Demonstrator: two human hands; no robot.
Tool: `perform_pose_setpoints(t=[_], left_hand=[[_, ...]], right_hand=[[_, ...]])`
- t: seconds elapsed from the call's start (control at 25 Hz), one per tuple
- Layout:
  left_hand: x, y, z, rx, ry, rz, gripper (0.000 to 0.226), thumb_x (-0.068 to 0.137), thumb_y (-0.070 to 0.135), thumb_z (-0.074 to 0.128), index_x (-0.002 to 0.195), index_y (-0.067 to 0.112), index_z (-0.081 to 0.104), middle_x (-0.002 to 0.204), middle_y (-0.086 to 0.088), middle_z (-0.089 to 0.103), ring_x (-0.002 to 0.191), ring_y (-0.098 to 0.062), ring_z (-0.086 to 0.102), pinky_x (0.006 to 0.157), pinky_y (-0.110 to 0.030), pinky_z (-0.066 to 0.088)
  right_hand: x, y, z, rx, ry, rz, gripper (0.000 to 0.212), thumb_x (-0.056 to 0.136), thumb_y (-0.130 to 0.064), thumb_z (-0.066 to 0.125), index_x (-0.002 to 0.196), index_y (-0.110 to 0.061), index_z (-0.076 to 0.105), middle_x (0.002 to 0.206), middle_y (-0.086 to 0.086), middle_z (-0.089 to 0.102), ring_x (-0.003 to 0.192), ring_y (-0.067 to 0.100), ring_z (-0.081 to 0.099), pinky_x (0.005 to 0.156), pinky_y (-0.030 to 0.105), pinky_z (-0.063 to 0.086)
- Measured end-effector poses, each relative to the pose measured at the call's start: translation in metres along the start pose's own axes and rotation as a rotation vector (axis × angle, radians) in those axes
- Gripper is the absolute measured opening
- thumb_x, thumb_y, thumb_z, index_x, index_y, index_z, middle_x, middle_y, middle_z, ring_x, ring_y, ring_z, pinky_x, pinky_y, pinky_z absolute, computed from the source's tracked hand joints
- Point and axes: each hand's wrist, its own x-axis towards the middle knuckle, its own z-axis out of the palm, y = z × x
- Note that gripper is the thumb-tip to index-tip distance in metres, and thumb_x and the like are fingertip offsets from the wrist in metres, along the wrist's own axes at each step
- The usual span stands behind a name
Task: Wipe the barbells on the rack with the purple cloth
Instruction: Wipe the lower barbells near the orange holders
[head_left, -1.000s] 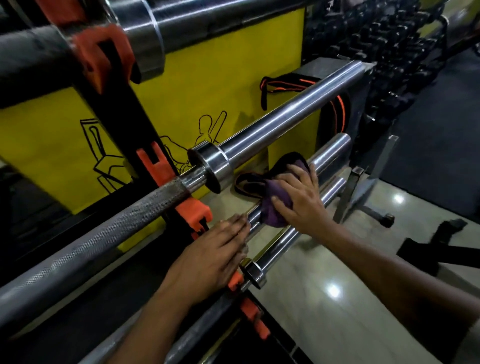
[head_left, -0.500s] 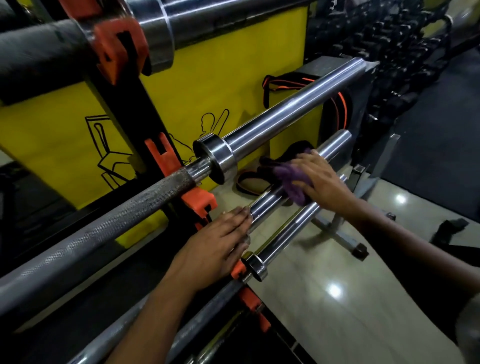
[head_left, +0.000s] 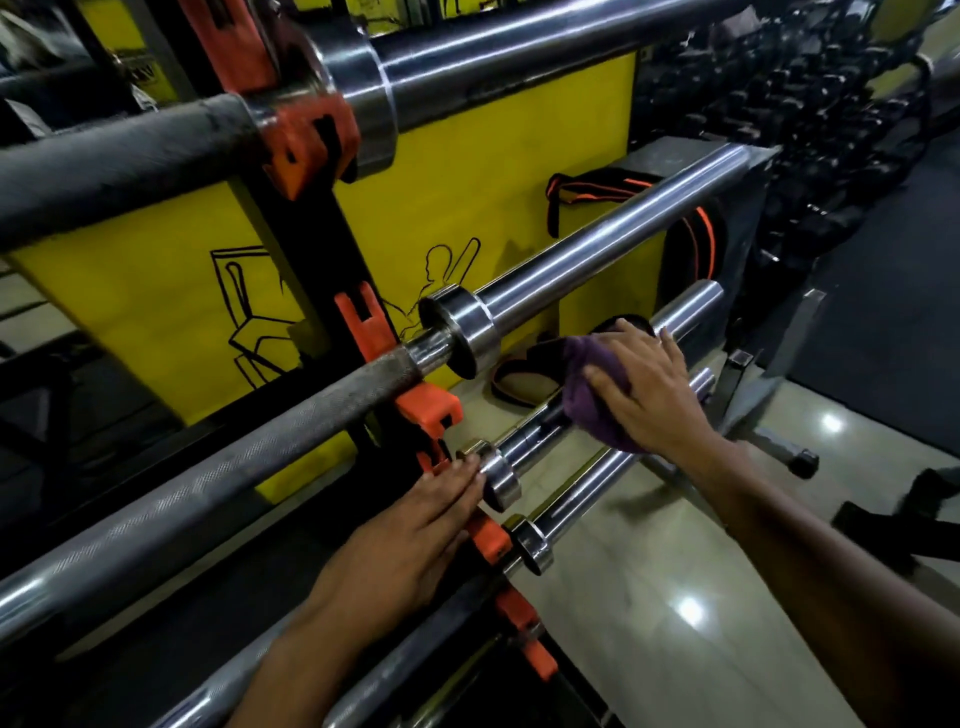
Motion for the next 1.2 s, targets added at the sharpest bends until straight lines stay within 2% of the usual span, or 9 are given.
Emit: perform_pose_setpoints(t=[0.16, 0.24, 0.44, 0.64, 0.72, 0.84, 1.0, 1.12, 1.2], left_hand=[[0.002, 0.001, 0.007, -0.029, -0.012, -0.022, 0.053, 0.105, 0.031, 0.035, 0.154, 0.014, 0.033, 0.165, 0.000, 0.024, 0.150, -0.012, 0.026, 0.118, -0.036, 0.031], [-0.001, -0.001, 0.009, -0.029, -0.029, -0.029, 0.053, 0.106, 0.033, 0.032, 0.155, 0.016, 0.030, 0.166, 0.002, 0.020, 0.150, -0.012, 0.024, 0.117, -0.038, 0.034], [-0.001, -0.002, 0.010, -0.059, -0.042, -0.050, 0.052, 0.108, 0.039, 0.021, 0.157, 0.022, 0.025, 0.166, 0.007, 0.017, 0.151, -0.008, 0.021, 0.117, -0.039, 0.035], [0.000, -0.002, 0.007, -0.018, -0.056, -0.058, 0.054, 0.105, 0.037, 0.028, 0.157, 0.021, 0.027, 0.166, 0.007, 0.017, 0.151, -0.004, 0.016, 0.120, -0.033, 0.025], [-0.001, 0.000, 0.006, -0.012, -0.065, -0.071, 0.054, 0.105, 0.038, 0.028, 0.157, 0.021, 0.028, 0.166, 0.008, 0.016, 0.151, -0.003, 0.015, 0.120, -0.031, 0.023], [0.000, 0.000, 0.003, -0.011, -0.076, -0.070, 0.055, 0.105, 0.038, 0.029, 0.157, 0.021, 0.028, 0.166, 0.009, 0.015, 0.151, -0.002, 0.014, 0.121, -0.025, 0.018], [0.000, 0.001, 0.002, -0.037, -0.073, -0.068, 0.055, 0.104, 0.036, 0.032, 0.156, 0.018, 0.030, 0.166, 0.006, 0.017, 0.151, -0.003, 0.012, 0.123, -0.021, 0.008], [0.002, 0.002, -0.001, -0.038, -0.053, -0.071, 0.055, 0.102, 0.036, 0.035, 0.155, 0.017, 0.034, 0.164, 0.004, 0.022, 0.150, -0.004, 0.017, 0.122, -0.019, 0.007], [0.003, 0.002, -0.001, -0.037, -0.040, -0.064, 0.056, 0.102, 0.037, 0.035, 0.154, 0.018, 0.035, 0.164, 0.005, 0.023, 0.150, -0.001, 0.015, 0.121, -0.017, 0.006]], right_hand=[[0.012, -0.039, 0.027, -0.205, -0.040, 0.078, 0.047, 0.093, -0.060, 0.037, 0.109, -0.027, 0.067, 0.107, -0.006, 0.067, 0.123, 0.022, 0.049, 0.117, 0.059, 0.017], [0.009, -0.064, 0.034, -0.245, -0.081, -0.015, 0.047, 0.093, -0.061, 0.034, 0.108, -0.032, 0.068, 0.100, -0.011, 0.069, 0.111, 0.018, 0.053, 0.113, 0.052, 0.023], [0.001, -0.046, 0.031, -0.147, -0.135, -0.264, 0.046, 0.096, -0.055, 0.040, 0.117, -0.025, 0.068, 0.112, -0.006, 0.070, 0.114, 0.023, 0.058, 0.114, 0.057, 0.027], [0.026, -0.041, 0.017, -0.234, -0.173, 0.083, 0.058, 0.089, -0.064, 0.029, 0.108, -0.024, 0.067, 0.107, -0.002, 0.069, 0.118, 0.022, 0.054, 0.118, 0.049, 0.019], [0.009, -0.068, 0.034, -0.200, -0.133, -0.036, 0.051, 0.091, -0.060, 0.038, 0.111, -0.025, 0.069, 0.106, -0.004, 0.071, 0.112, 0.022, 0.057, 0.115, 0.054, 0.024], [-0.006, -0.067, 0.030, -0.072, -0.248, -0.212, 0.047, 0.095, -0.058, 0.036, 0.124, -0.032, 0.063, 0.116, -0.011, 0.068, 0.116, 0.015, 0.054, 0.118, 0.051, 0.022], [0.018, -0.040, 0.014, -0.167, -0.266, -0.045, 0.061, 0.092, -0.067, 0.030, 0.112, -0.023, 0.068, 0.108, -0.001, 0.069, 0.116, 0.022, 0.057, 0.118, 0.053, 0.023], [0.033, -0.073, 0.027, -0.394, -0.424, -0.031, 0.059, 0.093, -0.071, 0.024, 0.098, -0.026, 0.063, 0.094, -0.003, 0.067, 0.098, 0.018, 0.058, 0.096, 0.039, 0.030], [0.036, -0.089, 0.036, -0.382, -0.544, -0.138, 0.057, 0.096, -0.070, 0.023, 0.110, -0.030, 0.062, 0.105, -0.005, 0.068, 0.097, 0.015, 0.059, 0.089, 0.036, 0.028]])
